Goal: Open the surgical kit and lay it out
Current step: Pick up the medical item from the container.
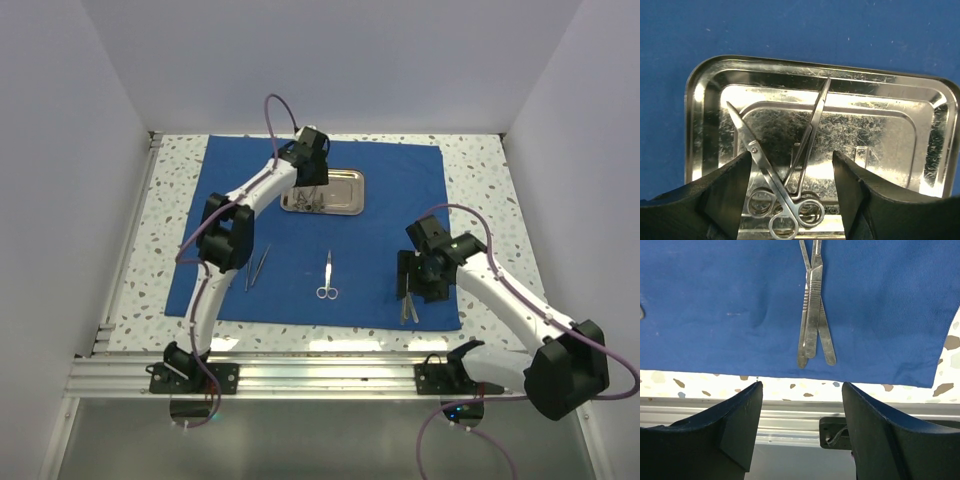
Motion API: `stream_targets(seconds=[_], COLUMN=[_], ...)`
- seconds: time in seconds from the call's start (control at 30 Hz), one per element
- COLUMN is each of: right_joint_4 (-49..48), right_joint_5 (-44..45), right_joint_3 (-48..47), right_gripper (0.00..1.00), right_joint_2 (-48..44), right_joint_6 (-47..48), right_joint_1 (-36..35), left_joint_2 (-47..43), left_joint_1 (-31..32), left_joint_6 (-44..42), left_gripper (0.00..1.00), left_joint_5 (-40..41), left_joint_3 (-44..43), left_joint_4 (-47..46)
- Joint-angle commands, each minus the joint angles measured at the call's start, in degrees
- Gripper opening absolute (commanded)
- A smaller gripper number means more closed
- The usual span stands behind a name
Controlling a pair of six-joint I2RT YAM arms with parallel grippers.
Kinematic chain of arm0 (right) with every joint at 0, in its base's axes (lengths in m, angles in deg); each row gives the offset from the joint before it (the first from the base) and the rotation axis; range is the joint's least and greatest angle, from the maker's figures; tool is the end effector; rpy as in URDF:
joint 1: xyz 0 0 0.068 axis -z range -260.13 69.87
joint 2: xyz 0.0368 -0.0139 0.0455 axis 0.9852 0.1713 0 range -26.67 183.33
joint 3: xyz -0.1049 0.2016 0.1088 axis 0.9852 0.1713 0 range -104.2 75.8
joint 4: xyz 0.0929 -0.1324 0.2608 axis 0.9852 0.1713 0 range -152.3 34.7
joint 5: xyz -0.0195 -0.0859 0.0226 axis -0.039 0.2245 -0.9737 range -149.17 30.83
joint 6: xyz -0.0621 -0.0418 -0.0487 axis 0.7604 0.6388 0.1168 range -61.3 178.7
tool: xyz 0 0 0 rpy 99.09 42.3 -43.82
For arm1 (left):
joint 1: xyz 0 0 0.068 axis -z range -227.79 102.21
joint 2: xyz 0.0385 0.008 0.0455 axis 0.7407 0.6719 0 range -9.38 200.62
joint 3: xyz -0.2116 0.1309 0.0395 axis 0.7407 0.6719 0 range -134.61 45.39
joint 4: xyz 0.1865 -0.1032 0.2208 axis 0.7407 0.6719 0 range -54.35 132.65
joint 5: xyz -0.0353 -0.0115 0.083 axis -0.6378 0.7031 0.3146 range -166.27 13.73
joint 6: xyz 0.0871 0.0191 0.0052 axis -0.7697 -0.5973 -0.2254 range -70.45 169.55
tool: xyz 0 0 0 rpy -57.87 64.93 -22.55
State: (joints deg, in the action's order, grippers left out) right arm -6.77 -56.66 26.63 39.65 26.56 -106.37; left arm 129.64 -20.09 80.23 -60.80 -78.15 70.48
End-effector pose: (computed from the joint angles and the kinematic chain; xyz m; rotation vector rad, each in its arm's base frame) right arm 0.2402 0.1145 0.1598 0.1565 2.8481 0.1574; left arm 0.5390 -0.2589 0.1361 -0.1806 2.4042 -0.1384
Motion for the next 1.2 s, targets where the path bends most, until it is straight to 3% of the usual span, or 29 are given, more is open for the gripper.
stream_targets(seconds=[0.0, 0.2, 0.5, 0.7, 0.93, 1.17], right_joint_4=[-1.03, -1.30, -2.71, -2.44, -3.58, -4.99], right_joint_5=[1.63, 1.72, 0.05, 0.31, -1.36, -2.33], right_joint_3=[-2.25, -1.90, -1.54, -3.57, -2.52, -0.49], right_gripper=[0.68, 0.68, 0.68, 0.67, 0.68, 0.68], right_joint_2=[1.96, 4.59, 8.82, 10.40, 9.61, 7.59], right_joint_6=[-0.73, -0.56, -0.20, 1.03, 1.64, 1.64], right_joint_1=[-0.13, -0.04, -0.04, -0.04, -0.04, -0.13], left_joint_2=[1.34, 6.25, 11.70, 16.37, 15.14, 16.98], left_joint_1=[-0.98, -1.69, -1.60, -0.29, 2.70, 3.06], left_joint_6=[-4.83, -7.30, -9.67, -13.53, -19.33, -19.51], left_gripper=[0.70, 0.69, 0.65, 0.44, 0.44, 0.39], left_joint_5=[-4.20, -7.38, -4.74, -0.80, 1.66, 3.08], left_joint_3=[-2.58, -6.26, -8.81, -13.21, -9.61, -8.82], left_joint_4=[-5.46, -9.95, -12.77, -5.57, -1.44, 6.47])
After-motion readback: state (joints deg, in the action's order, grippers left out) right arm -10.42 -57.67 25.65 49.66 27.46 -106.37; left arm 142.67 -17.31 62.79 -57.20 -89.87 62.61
